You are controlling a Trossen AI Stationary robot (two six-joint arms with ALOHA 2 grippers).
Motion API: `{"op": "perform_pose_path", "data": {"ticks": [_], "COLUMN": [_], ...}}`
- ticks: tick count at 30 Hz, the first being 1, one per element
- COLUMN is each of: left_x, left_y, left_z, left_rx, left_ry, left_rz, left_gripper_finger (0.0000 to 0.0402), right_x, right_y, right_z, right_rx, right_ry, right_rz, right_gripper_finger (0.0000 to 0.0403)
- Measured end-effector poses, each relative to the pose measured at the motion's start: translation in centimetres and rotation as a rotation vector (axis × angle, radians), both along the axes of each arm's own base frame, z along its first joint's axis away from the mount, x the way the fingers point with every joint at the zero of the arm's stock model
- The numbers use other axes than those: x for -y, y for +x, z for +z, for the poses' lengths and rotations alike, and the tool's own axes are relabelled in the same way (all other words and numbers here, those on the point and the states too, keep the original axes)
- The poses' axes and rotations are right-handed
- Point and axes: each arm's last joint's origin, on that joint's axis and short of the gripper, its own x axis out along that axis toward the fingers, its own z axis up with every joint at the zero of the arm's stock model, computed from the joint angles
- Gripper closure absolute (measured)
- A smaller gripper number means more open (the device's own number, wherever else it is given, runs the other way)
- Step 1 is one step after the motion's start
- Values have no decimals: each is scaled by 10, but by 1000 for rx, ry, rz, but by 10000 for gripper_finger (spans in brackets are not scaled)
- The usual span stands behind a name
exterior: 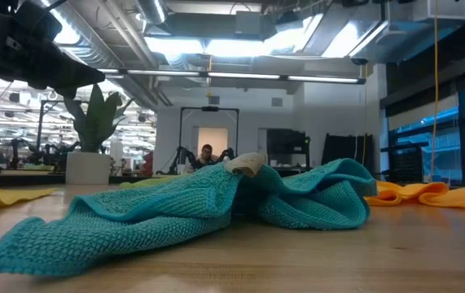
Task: Roll microfiber towels into tight, uniform cylinder then place into a basket
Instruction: Roll the green microfiber towel
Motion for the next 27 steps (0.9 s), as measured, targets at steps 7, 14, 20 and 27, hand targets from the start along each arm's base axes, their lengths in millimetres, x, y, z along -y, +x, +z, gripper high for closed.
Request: {"op": "perform_pose_path", "data": {"ticks": [7, 14, 20, 27], "left_x": [0, 8, 11, 11], "left_y": [0, 2, 5, 22], "left_z": [3, 10, 25, 50], "left_rx": [42, 100, 123, -39], "left_ry": [-55, -17, 13, 99], "left_rz": [-2, -240, -266, -204], "left_gripper_finger": [376, 376, 376, 376], "right_x": [-1, -1, -1, 3], "right_y": [10, 9, 9, 16], "right_z": [-4, -6, -8, -15], "right_rx": [-7, -28, -51, -71], "right_ry": [23, 22, 16, -57], "right_rz": [-11, -11, -18, -170], "right_gripper_finger": [401, 400, 400, 400]}}
